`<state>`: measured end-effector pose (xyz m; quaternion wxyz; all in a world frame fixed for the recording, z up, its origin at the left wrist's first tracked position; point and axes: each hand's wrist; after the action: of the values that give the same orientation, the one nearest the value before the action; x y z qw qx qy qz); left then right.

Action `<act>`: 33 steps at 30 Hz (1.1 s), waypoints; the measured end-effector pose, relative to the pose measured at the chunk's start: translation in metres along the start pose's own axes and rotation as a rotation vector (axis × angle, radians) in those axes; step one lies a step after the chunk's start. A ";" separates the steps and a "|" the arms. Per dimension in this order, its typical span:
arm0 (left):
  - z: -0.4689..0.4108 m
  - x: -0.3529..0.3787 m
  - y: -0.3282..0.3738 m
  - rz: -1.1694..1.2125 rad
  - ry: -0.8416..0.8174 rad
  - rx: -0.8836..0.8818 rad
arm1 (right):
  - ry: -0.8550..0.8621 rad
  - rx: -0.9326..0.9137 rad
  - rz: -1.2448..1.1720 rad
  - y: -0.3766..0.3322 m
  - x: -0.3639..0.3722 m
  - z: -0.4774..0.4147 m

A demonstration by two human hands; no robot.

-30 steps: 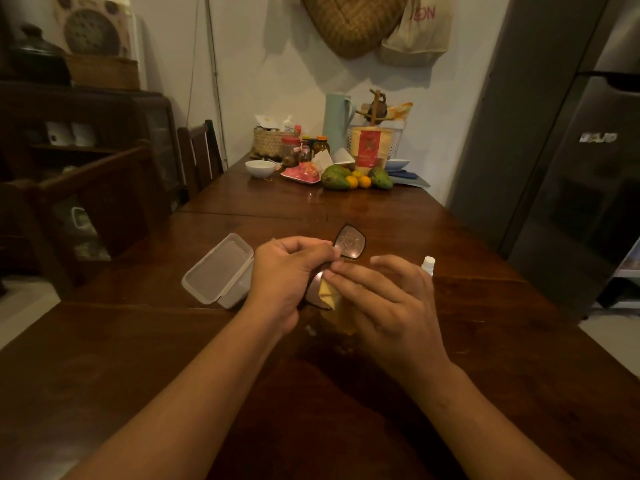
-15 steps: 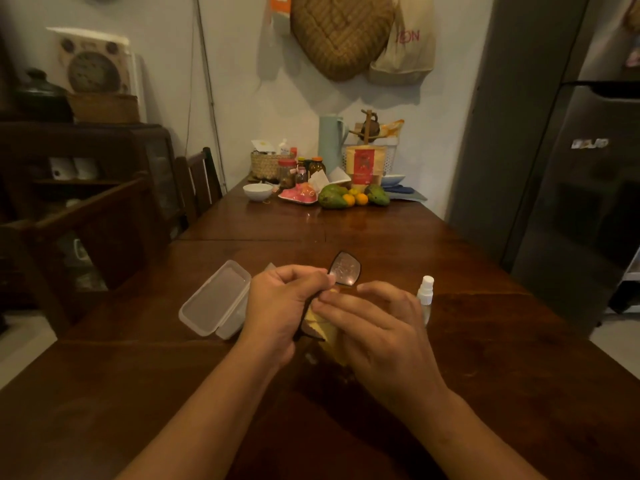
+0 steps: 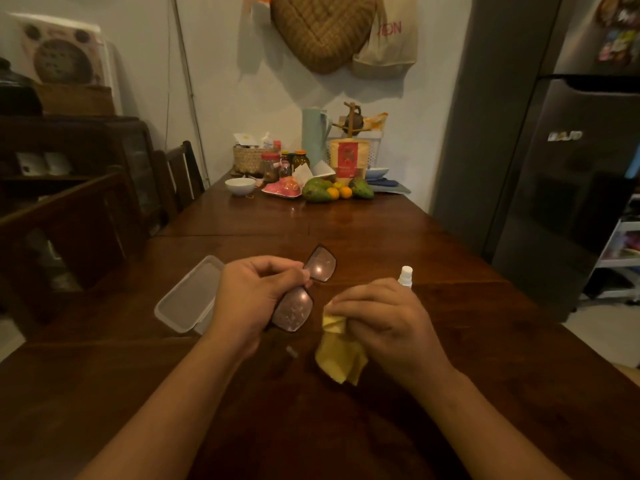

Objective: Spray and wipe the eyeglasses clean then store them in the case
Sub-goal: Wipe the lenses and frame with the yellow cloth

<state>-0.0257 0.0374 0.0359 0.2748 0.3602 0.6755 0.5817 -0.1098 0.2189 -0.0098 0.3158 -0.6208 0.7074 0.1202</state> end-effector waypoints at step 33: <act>0.023 0.037 -0.007 -1.128 -0.328 0.104 | 0.087 0.515 -0.441 0.000 -0.022 -0.006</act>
<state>-0.0305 0.0804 0.0269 0.6248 0.0433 0.7389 0.2485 -0.1109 0.2331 0.0076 0.4501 -0.6631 0.5762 -0.1603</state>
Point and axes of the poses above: each hand's wrist, its own z-axis away from the middle knuckle, its own x-axis out of the palm, y = z × x, and after that the axes turned 2 degrees about -x, right-handed
